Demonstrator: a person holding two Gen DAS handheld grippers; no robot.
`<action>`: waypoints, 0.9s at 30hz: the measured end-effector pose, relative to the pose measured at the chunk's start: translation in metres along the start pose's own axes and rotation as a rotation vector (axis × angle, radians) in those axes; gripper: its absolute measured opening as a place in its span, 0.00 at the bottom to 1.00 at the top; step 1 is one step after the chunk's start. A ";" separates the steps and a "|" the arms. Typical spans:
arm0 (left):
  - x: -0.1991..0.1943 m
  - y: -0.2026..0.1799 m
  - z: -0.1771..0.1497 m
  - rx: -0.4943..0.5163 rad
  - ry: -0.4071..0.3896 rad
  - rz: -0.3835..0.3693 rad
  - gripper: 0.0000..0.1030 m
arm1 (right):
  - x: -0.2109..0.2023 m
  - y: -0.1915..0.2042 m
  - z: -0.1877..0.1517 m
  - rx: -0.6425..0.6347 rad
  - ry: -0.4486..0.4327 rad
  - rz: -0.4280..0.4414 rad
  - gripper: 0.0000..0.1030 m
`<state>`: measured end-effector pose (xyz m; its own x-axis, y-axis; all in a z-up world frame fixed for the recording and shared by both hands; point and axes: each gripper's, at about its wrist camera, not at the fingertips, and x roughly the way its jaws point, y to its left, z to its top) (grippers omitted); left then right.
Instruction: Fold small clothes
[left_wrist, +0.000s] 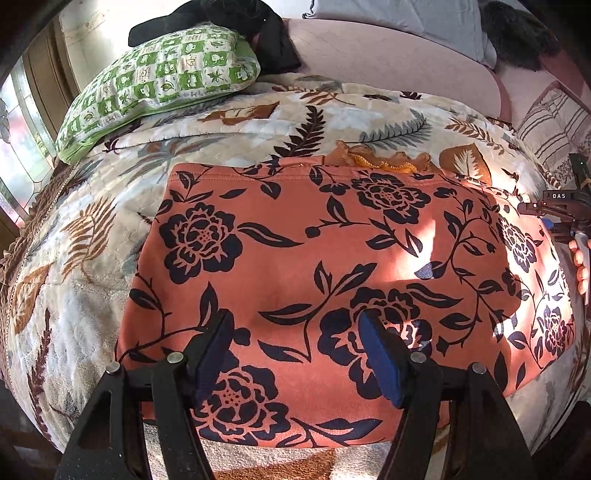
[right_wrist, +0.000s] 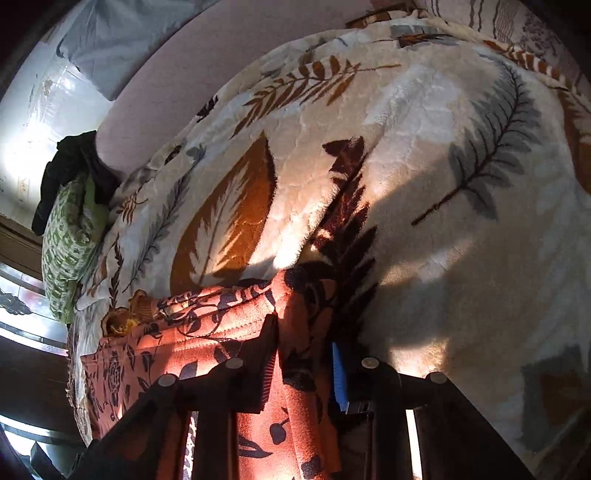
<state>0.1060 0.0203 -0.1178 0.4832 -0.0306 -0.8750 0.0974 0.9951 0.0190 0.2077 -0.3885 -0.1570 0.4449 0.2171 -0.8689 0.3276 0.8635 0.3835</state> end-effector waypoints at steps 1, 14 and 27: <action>-0.001 0.001 -0.001 0.000 -0.001 0.000 0.69 | -0.005 0.002 -0.001 -0.001 0.000 -0.029 0.47; -0.022 0.003 -0.010 -0.012 -0.017 -0.022 0.69 | -0.070 0.042 -0.111 -0.024 0.040 0.320 0.72; -0.035 0.007 -0.014 -0.012 -0.024 -0.008 0.73 | -0.040 -0.004 -0.129 0.212 0.083 0.306 0.75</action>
<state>0.0780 0.0299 -0.0940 0.5029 -0.0406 -0.8634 0.0913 0.9958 0.0063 0.0812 -0.3420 -0.1646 0.4831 0.4940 -0.7229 0.3587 0.6415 0.6781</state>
